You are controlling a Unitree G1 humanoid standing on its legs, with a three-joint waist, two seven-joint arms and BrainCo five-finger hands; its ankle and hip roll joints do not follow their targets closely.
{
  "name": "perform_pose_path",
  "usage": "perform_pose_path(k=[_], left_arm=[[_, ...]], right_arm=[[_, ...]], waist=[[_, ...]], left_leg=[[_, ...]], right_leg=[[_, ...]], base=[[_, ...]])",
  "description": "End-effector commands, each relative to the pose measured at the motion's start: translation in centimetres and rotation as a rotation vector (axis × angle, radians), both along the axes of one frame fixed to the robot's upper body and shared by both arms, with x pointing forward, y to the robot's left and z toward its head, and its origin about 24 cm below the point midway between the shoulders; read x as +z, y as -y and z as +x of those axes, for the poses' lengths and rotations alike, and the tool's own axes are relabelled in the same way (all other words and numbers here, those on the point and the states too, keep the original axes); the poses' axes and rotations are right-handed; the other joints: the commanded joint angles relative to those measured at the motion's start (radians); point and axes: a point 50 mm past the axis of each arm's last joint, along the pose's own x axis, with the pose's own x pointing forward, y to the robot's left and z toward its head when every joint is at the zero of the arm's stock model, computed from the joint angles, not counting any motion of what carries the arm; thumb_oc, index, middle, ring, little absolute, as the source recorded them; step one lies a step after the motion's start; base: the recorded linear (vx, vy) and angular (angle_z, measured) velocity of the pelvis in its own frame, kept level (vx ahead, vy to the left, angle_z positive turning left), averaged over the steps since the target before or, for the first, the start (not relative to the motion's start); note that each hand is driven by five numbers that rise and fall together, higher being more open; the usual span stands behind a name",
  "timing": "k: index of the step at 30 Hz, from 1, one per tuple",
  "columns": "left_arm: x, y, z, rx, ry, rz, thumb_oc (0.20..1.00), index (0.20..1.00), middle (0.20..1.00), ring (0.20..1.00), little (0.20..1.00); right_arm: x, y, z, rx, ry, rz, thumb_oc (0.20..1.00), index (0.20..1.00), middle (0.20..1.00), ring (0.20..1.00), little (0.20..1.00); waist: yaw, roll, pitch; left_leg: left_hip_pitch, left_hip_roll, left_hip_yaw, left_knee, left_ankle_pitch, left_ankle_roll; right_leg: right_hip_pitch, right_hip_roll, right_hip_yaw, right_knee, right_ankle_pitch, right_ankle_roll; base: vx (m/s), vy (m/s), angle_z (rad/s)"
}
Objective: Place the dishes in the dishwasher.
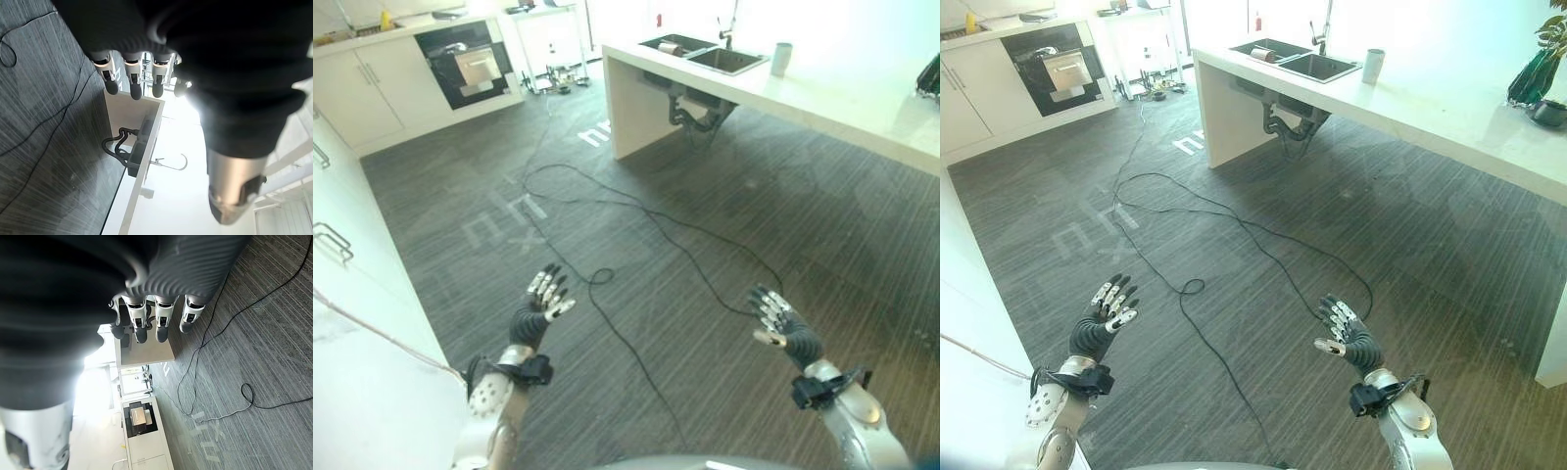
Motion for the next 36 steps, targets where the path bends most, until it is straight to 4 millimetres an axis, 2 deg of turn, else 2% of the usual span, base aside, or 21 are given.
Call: perform_pose_path(k=[1,7,12,13,14,15,16,18,19,20,22,24,26,27,28,30,31,32,33,35,36], left_arm=[[2.0,-0.9,0.6,-0.028,0.103,0.046,1.000,1.000,1.000,1.000,1.000],[2.3,-0.8,0.6,-0.024,0.119,0.014,1.000,1.000,1.000,1.000,1.000],[3.1,-1.3,0.5,-0.015,0.149,0.071,1.000,1.000,1.000,1.000,1.000],[3.2,-1.5,0.3,-0.002,0.152,0.065,1.000,1.000,1.000,1.000,1.000],[3.3,-1.7,0.1,0.008,0.161,0.060,1.000,1.000,1.000,1.000,1.000],[3.5,-1.8,-0.1,0.019,0.181,0.055,1.000,1.000,1.000,1.000,1.000],[3.7,-1.7,-0.3,0.032,0.201,0.037,1.000,1.000,1.000,1.000,1.000],[3.6,-1.7,-0.5,0.043,0.206,0.026,1.000,1.000,1.000,1.000,1.000],[3.5,-1.6,-0.5,0.041,0.201,0.024,1.000,1.000,1.000,1.000,1.000],[3.5,-1.5,-0.6,0.036,0.194,0.036,1.000,1.000,1.000,1.000,1.000],[3.5,-1.5,-0.8,0.040,0.194,0.040,1.000,1.000,1.000,1.000,1.000],[3.4,-1.6,-1.1,0.057,0.197,0.032,1.000,1.000,1.000,1.000,1.000],[3.0,-1.6,-1.5,0.070,0.198,0.019,1.000,1.000,1.000,1.000,1.000],[3.0,-1.5,-1.7,0.072,0.200,0.018,1.000,1.000,1.000,1.000,1.000],[3.0,-1.4,-1.7,0.073,0.200,0.020,1.000,1.000,1.000,1.000,1.000],[3.3,-1.7,-1.2,0.059,0.198,0.041,1.000,1.000,1.000,1.000,1.000],[3.6,-1.8,-0.8,0.040,0.203,0.056,1.000,1.000,1.000,1.000,1.000],[4.0,-2.0,-0.7,0.019,0.210,0.067,1.000,1.000,1.000,1.000,1.000],[4.3,-1.9,-0.5,-0.003,0.217,0.077,1.000,1.000,1.000,1.000,1.000],[4.5,-1.6,-0.1,-0.039,0.224,0.095,1.000,1.000,1.000,1.000,1.000],[4.6,-1.4,0.2,-0.062,0.220,0.106,1.000,1.000,1.000,1.000,1.000]], right_arm=[[3.3,-0.1,1.5,0.008,0.189,0.007,1.000,1.000,1.000,1.000,1.000],[3.8,-0.4,1.5,0.032,0.207,-0.002,1.000,1.000,1.000,1.000,1.000],[4.6,-0.5,1.5,0.061,0.233,-0.017,1.000,1.000,1.000,1.000,1.000],[4.7,-0.5,1.5,0.066,0.237,-0.016,1.000,1.000,1.000,1.000,1.000],[5.0,-0.5,1.6,0.073,0.245,-0.015,1.000,1.000,1.000,1.000,1.000],[5.4,-0.5,1.7,0.092,0.264,-0.013,1.000,1.000,1.000,1.000,1.000],[5.7,-0.6,2.0,0.116,0.281,-0.030,1.000,1.000,1.000,1.000,1.000],[5.8,-0.7,2.0,0.133,0.288,-0.038,1.000,1.000,1.000,1.000,1.000],[5.8,-0.8,2.1,0.130,0.288,-0.043,1.000,1.000,1.000,1.000,1.000],[5.9,-0.8,2.1,0.119,0.285,-0.039,1.000,1.000,1.000,1.000,1.000],[6.0,-0.4,1.9,0.122,0.285,-0.046,1.000,1.000,1.000,1.000,1.000],[5.8,0.0,1.3,0.136,0.283,-0.059,1.000,1.000,1.000,1.000,1.000],[5.7,0.2,1.0,0.144,0.281,-0.072,1.000,1.000,1.000,1.000,1.000],[5.7,0.1,0.9,0.148,0.282,-0.073,1.000,1.000,1.000,1.000,1.000],[5.8,0.0,0.9,0.146,0.283,-0.073,1.000,1.000,1.000,1.000,1.000],[5.7,-0.3,1.1,0.132,0.287,-0.052,1.000,1.000,1.000,1.000,1.000],[5.8,-0.6,1.1,0.118,0.292,-0.034,1.000,1.000,1.000,1.000,1.000],[6.0,-0.8,1.1,0.105,0.297,-0.019,1.000,1.000,1.000,1.000,1.000],[6.1,-1.1,1.1,0.093,0.303,-0.008,1.000,1.000,1.000,1.000,1.000],[6.2,-1.3,1.2,0.073,0.314,-0.005,1.000,1.000,1.000,1.000,1.000],[6.2,-1.3,1.2,0.050,0.313,0.003,1.000,1.000,1.000,1.000,1.000]], waist=[[-0.006,-0.019,-0.012],[-0.003,-0.019,-0.012],[0.003,-0.019,0.003],[0.007,-0.026,0.014],[0.016,-0.040,0.033],[0.024,-0.052,0.063],[0.038,-0.069,0.100],[0.044,-0.070,0.123],[0.046,-0.066,0.135],[0.046,-0.054,0.146],[0.049,-0.020,0.148],[0.059,0.007,0.155],[0.069,0.015,0.162],[0.075,0.012,0.159],[0.078,0.009,0.155],[0.092,-0.002,0.135],[0.108,-0.015,0.117],[0.118,-0.029,0.102],[0.123,-0.044,0.091],[0.132,-0.044,0.070],[0.134,-0.038,0.057]], left_leg=[[0.050,0.022,0.035,0.005,-0.101,-0.026],[0.050,0.025,0.037,0.005,-0.098,-0.027],[0.055,0.029,0.028,0.013,-0.086,-0.033],[0.039,0.028,0.027,0.064,-0.096,-0.039],[-0.016,0.023,0.018,0.189,-0.112,-0.047],[-0.100,0.030,0.013,0.352,-0.091,-0.057],[-0.242,0.030,0.004,0.617,-0.043,-0.070],[-0.326,0.033,-0.013,0.748,-0.032,-0.064],[-0.344,0.058,-0.004,0.725,-0.007,-0.072],[-0.305,0.109,0.048,0.531,0.026,-0.083],[-0.280,0.159,0.075,0.256,0.101,-0.104],[-0.263,0.189,0.053,0.044,0.225,-0.136],[-0.279,0.199,0.018,0.038,0.261,-0.151],[-0.278,0.191,0.019,0.047,0.216,-0.139],[-0.278,0.187,0.026,0.055,0.198,-0.133],[-0.261,0.169,0.047,0.053,0.136,-0.103],[-0.261,0.141,0.036,0.067,0.108,-0.083],[-0.255,0.113,0.041,0.071,0.093,-0.058],[-0.232,0.082,0.040,0.053,0.085,-0.036],[-0.212,0.049,0.024,0.035,0.072,-0.004],[-0.199,0.029,0.007,0.035,0.055,0.015]], right_leg=[[0.010,-0.042,0.018,0.002,-0.029,0.073],[0.011,-0.040,0.014,0.005,-0.034,0.070],[0.011,-0.025,0.017,0.019,-0.051,0.053],[0.009,-0.025,0.018,0.028,-0.055,0.045],[0.001,-0.031,0.018,0.044,-0.059,0.033],[-0.009,-0.035,0.016,0.063,-0.068,0.013],[-0.018,-0.046,0.015,0.083,-0.074,-0.013],[-0.022,-0.043,0.023,0.101,-0.079,-0.026],[-0.013,-0.030,0.030,0.102,-0.082,-0.025],[0.013,-0.015,0.029,0.087,-0.096,-0.010],[0.046,0.004,0.030,0.068,-0.122,0.004],[0.099,0.017,0.048,0.056,-0.153,0.009],[0.132,0.020,0.069,0.070,-0.186,0.002],[0.145,-0.003,0.068,0.090,-0.202,0.011],[0.149,-0.017,0.062,0.102,-0.208,0.017],[0.176,-0.074,0.035,0.159,-0.238,0.062],[0.195,-0.102,0.020,0.175,-0.245,0.088],[0.190,-0.136,-0.001,0.225,-0.209,0.122],[0.169,-0.174,-0.012,0.311,-0.141,0.151],[0.126,-0.215,0.009,0.469,-0.026,0.167],[0.088,-0.233,0.027,0.598,0.028,0.167]], base=[[0.00,0.000,0.00],[0.03,-0.057,0.00],[0.10,-0.167,0.02],[0.10,-0.273,0.02],[0.03,-0.291,0.02],[-0.02,-0.349,0.04],[-0.03,-0.277,0.02],[0.06,-0.123,-0.06],[0.30,0.054,-0.07],[0.38,0.153,-0.03],[0.41,0.275,-0.09],[0.48,0.373,-0.11],[0.50,0.404,-0.14],[0.45,0.386,-0.32],[0.52,0.449,-0.32],[0.49,0.404,-0.18],[0.47,0.402,-0.06],[0.46,0.428,-0.01],[0.36,0.388,0.00],[0.34,0.392,0.21],[0.37,0.412,0.54]])
